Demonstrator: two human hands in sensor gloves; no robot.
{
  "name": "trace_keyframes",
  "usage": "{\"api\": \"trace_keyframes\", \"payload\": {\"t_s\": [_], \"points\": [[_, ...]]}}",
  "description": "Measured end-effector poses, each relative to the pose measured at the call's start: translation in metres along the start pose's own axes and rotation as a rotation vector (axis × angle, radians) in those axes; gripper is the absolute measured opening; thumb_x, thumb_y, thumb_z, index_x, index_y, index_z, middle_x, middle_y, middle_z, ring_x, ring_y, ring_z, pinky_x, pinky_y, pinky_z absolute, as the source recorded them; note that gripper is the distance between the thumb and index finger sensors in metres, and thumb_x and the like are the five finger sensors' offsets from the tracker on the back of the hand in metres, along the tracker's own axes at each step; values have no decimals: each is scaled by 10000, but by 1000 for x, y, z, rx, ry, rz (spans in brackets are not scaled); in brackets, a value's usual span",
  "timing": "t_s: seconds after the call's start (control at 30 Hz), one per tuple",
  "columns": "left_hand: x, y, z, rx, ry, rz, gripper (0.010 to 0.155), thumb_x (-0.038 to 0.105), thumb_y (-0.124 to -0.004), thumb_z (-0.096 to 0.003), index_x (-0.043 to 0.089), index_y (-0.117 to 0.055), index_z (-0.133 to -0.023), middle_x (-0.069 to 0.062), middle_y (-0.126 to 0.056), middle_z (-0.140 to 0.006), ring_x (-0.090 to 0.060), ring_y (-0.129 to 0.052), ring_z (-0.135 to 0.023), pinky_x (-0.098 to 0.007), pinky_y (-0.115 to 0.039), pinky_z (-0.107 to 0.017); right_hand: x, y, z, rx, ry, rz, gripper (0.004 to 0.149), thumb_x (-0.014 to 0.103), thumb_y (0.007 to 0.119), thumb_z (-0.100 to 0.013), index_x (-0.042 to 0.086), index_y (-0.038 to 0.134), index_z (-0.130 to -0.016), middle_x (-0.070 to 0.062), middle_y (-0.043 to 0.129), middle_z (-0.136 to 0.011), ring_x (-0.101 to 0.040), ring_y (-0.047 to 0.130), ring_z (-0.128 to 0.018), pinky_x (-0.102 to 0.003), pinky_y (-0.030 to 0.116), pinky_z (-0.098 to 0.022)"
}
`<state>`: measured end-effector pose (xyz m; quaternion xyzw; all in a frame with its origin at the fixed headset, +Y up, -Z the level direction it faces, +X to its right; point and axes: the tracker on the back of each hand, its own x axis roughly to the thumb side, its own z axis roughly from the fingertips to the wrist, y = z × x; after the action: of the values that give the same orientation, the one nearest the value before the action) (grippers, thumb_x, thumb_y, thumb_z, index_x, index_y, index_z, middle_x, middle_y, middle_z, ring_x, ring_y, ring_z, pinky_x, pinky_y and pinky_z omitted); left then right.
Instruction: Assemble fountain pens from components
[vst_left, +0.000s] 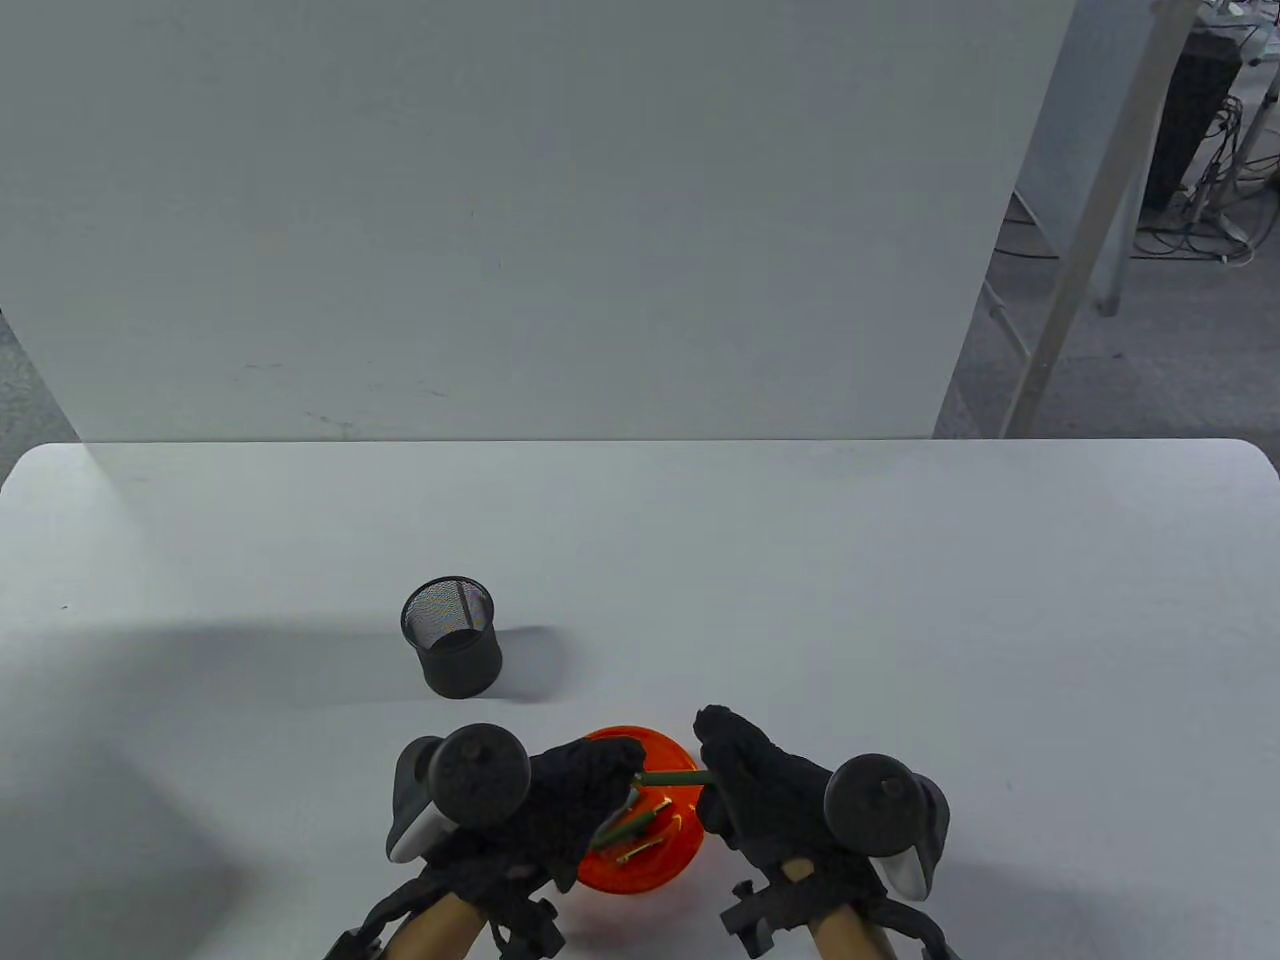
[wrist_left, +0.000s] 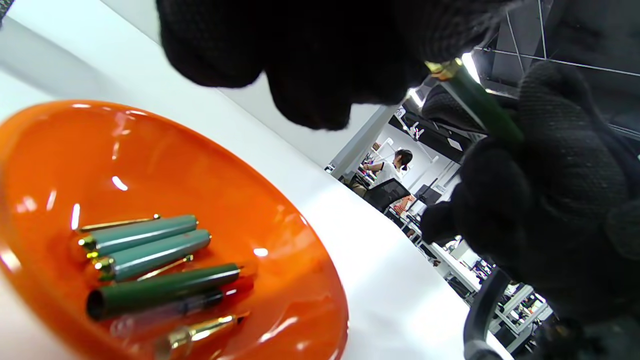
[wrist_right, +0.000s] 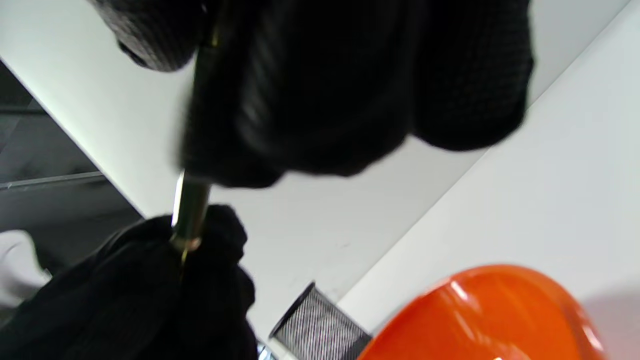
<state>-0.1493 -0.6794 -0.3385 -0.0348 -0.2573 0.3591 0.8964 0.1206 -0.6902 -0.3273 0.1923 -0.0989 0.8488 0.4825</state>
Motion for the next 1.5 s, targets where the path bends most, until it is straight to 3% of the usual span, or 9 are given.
{"api": "trace_keyframes", "payload": {"t_s": [0.1,0.2,0.47,0.97,1.07,1.13,1.23,1.37,1.5], "points": [[-5,5,1,15,16,0,484,430,-669,-548,295,-684,-1013,24,-874,-847,-179,-976,-640,-445,-830,-517,0,2,-1,60,27,-39,807,592,552,-573,72,341,-1153,-148,754,-980,-330,877,-732,-601,742,-565],[-13,10,3,37,33,25,484,431,-670,-548,295,-687,-1012,24,-875,-846,-180,-978,-638,-444,-831,-516,3,1,-1,-6,9,-26,784,568,601,-573,103,354,-1154,-145,717,-1009,-336,839,-784,-624,705,-598],[-14,10,2,30,30,26,480,432,-671,-549,298,-692,-1009,22,-879,-840,-177,-979,-618,-441,-832,-516,9,-4,2,-57,-43,127,436,401,732,-564,174,793,-932,-5,979,-704,-171,1012,-531,-505,828,-526],[-9,5,1,4,-12,43,479,437,-667,-549,310,-690,-1011,29,-878,-843,-172,-979,-624,-435,-831,-525,3,-7,2,-105,39,124,565,560,553,-581,180,966,-521,108,950,-203,-103,1006,-171,-429,904,-358],[-11,6,1,4,-1,33,479,436,-666,-549,309,-692,-1010,28,-878,-842,-171,-978,-624,-433,-831,-525,0,-4,2,-37,56,72,595,564,532,-580,138,943,-636,66,977,-306,-147,1017,-257,-471,877,-399],[-13,6,1,10,11,49,480,434,-669,-548,303,-695,-1009,23,-881,-838,-175,-979,-620,-437,-831,-521,0,-1,1,-3,49,42,675,591,532,-570,80,775,-938,-32,968,-613,-248,1000,-498,-543,817,-483],[-16,8,1,19,25,38,480,435,-668,-548,304,-696,-1009,24,-882,-836,-172,-981,-618,-435,-833,-520,2,0,0,41,17,12,731,578,605,-564,77,555,-1094,-95,868,-834,-287,943,-642,-579,768,-545],[-20,9,1,20,40,68,479,435,-668,-548,303,-700,-1008,23,-884,-835,-175,-982,-615,-437,-833,-517,9,-2,1,7,-35,85,550,444,747,-561,163,679,-1029,-37,895,-830,-237,960,-638,-554,788,-554],[-17,7,1,12,23,40,478,435,-666,-549,305,-699,-1008,22,-883,-835,-174,-983,-614,-434,-834,-518,10,-3,0,-15,-29,105,428,423,731,-566,163,821,-895,-13,977,-663,-189,1001,-528,-515,825,-517]]}}
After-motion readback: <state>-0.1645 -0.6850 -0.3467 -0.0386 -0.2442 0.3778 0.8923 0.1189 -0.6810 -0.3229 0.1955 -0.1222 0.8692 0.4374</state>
